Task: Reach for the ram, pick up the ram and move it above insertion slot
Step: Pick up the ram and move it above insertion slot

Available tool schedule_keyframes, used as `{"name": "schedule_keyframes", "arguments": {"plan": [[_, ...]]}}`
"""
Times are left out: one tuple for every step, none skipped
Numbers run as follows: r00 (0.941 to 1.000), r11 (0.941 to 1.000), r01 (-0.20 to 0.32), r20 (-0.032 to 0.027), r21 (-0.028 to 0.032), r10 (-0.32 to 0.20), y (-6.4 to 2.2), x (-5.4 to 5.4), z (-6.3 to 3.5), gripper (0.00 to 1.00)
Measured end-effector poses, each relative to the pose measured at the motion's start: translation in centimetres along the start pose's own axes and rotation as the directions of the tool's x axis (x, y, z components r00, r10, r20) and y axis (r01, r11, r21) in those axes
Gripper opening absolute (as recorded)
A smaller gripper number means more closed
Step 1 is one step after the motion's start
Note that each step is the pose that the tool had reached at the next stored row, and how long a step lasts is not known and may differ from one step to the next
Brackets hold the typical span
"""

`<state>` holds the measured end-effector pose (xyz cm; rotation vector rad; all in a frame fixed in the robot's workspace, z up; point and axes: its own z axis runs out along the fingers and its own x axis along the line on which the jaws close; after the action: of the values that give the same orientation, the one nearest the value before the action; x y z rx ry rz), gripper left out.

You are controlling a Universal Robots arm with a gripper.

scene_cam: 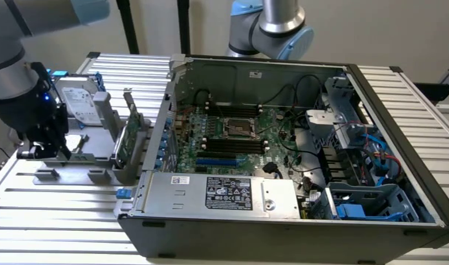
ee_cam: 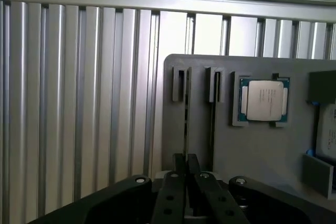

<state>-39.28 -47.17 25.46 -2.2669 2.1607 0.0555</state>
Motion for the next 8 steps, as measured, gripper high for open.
{"name": "schedule_keyframes", "arguments": {"plan": [[1.0,1.0,0.0,-0.0002,-0.0001,0.0,-0.02,0.0,-0.47,0.14],[1.0,1.0,0.0,-0.0001,-0.0001,0.0,-0.06,0.0,-0.9,0.14],[1.0,1.0,0.0,0.0,-0.0001,0.0,-0.1,0.0,-1.34,0.14],[1.0,1.0,0.0,-0.0001,-0.0001,0.0,-0.19,0.0,-1.8,0.14],[1.0,1.0,0.0,-0.0001,-0.0001,0.0,-0.33,-0.1,-2.27,0.14],[1.0,1.0,0.0,0.0,0.0,0.0,-0.55,-0.1,-2.72,0.14],[1.0,1.0,0.0,0.0,-0.0001,0.0,-0.82,-0.1,-3.18,0.14],[1.0,1.0,0.0,0.0,0.0,0.0,-1.17,-0.1,-3.66,0.14]]}}
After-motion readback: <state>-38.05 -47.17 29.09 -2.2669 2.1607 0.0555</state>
